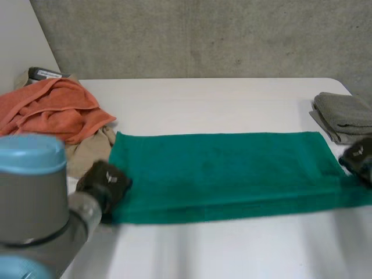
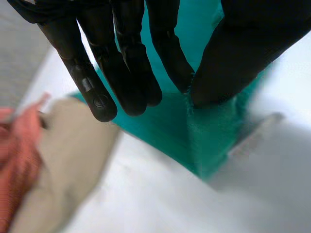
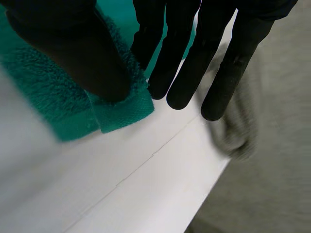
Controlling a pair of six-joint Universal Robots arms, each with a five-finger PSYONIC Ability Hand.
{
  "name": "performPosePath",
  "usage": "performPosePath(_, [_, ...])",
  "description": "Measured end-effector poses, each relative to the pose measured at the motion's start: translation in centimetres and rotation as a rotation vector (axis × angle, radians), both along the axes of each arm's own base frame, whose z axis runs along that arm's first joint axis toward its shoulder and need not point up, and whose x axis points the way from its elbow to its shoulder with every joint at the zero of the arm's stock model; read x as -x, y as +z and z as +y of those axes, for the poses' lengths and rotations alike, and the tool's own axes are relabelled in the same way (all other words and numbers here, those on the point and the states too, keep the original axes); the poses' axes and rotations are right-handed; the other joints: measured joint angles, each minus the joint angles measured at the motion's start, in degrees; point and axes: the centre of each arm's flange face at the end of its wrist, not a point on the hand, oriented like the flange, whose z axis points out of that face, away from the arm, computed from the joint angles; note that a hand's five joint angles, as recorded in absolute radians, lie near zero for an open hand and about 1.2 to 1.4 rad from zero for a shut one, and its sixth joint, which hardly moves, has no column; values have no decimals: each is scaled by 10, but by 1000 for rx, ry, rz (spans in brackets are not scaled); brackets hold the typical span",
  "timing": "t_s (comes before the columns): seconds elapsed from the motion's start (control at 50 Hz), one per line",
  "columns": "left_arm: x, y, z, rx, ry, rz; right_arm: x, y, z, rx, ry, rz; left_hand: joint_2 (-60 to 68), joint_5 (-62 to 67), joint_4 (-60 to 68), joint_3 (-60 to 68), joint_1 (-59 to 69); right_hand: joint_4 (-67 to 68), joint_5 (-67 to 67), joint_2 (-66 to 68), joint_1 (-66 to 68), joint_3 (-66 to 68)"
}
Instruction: Fold the laundry.
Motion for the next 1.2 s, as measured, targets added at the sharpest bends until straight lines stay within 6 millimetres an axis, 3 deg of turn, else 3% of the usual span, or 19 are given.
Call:
performPosePath(0.18, [40, -9, -83, 253, 60, 142, -28, -15, -55, 232, 6, -77, 0, 0, 0, 0, 0, 0, 4, 0, 0, 0])
performPosePath(0.4, [71, -33, -149, 436, 84, 114, -49, -22, -107, 472, 23, -83, 0, 0, 0, 0, 0, -11, -5, -14, -8, -10])
performPosePath(0.44, [74, -36, -157, 465, 87, 88, -54, -24, -113, 500, 26, -86, -61, -60, -62, -61, -71, -163, -148, -157, -130, -161])
performPosePath(0.46, [74, -36, -157, 465, 87, 88, -54, -24, -113, 500, 26, -86, -61, -60, -62, -61, -71, -163, -148, -157, -130, -161])
performPosePath(0.48, [76, -37, -160, 489, 81, 76, -59, -26, -114, 511, 24, -88, -246, -229, -235, -242, -269, -319, -313, -333, -302, -329])
performPosePath(0.5, [76, -37, -160, 489, 81, 76, -59, -26, -114, 511, 24, -88, -246, -229, -235, -242, -269, -319, -313, -333, -302, -329])
performPosePath(0.52, [79, -37, -162, 511, 70, 73, -64, -27, -114, 516, 19, -92, -331, -313, -320, -313, -367, -474, -470, -484, -450, -480])
performPosePath(0.54, [79, -37, -162, 511, 70, 73, -64, -27, -114, 516, 19, -92, -331, -313, -320, -313, -367, -474, -470, -484, -450, -480])
performPosePath(0.56, [82, -33, -162, 541, 56, 81, -70, -27, -111, 517, 6, -104, -544, -507, -549, -539, -552, -552, -534, -544, -507, -549])
performPosePath(0.66, [85, -14, -160, 603, 46, 120, -73, -15, -105, 529, -21, -153, -569, -522, -573, -565, -554, -564, -540, -550, -508, -560])
performPosePath(0.7, [83, 11, -154, 666, 48, 166, -72, 11, -96, 557, -37, -227, -569, -522, -573, -565, -554, -564, -540, -550, -508, -560])
performPosePath(0.78, [77, 31, -145, 697, 54, 195, -69, 39, -84, 567, -21, -289, -569, -522, -573, -565, -554, -564, -540, -550, -508, -560])
performPosePath(0.88, [63, 50, -123, 687, 62, 232, -53, 57, -66, 481, 12, -325, -569, -522, -573, -565, -554, -564, -540, -550, -508, -560])
performPosePath(0.94, [54, 53, -108, 652, 65, 269, -43, 56, -57, 398, 21, -334, -569, -522, -573, -565, -554, -564, -540, -550, -508, -560])
performPosePath(1.08, [38, 35, -75, 516, 73, 346, -18, 25, -30, 126, 11, -373, -569, -522, -573, -565, -554, -564, -540, -550, -508, -560])
performPosePath(1.2, [32, 21, -62, 449, 80, 360, -4, 1, -27, 65, 4, -402, -569, -522, -573, -565, -554, -564, -540, -550, -508, -560])
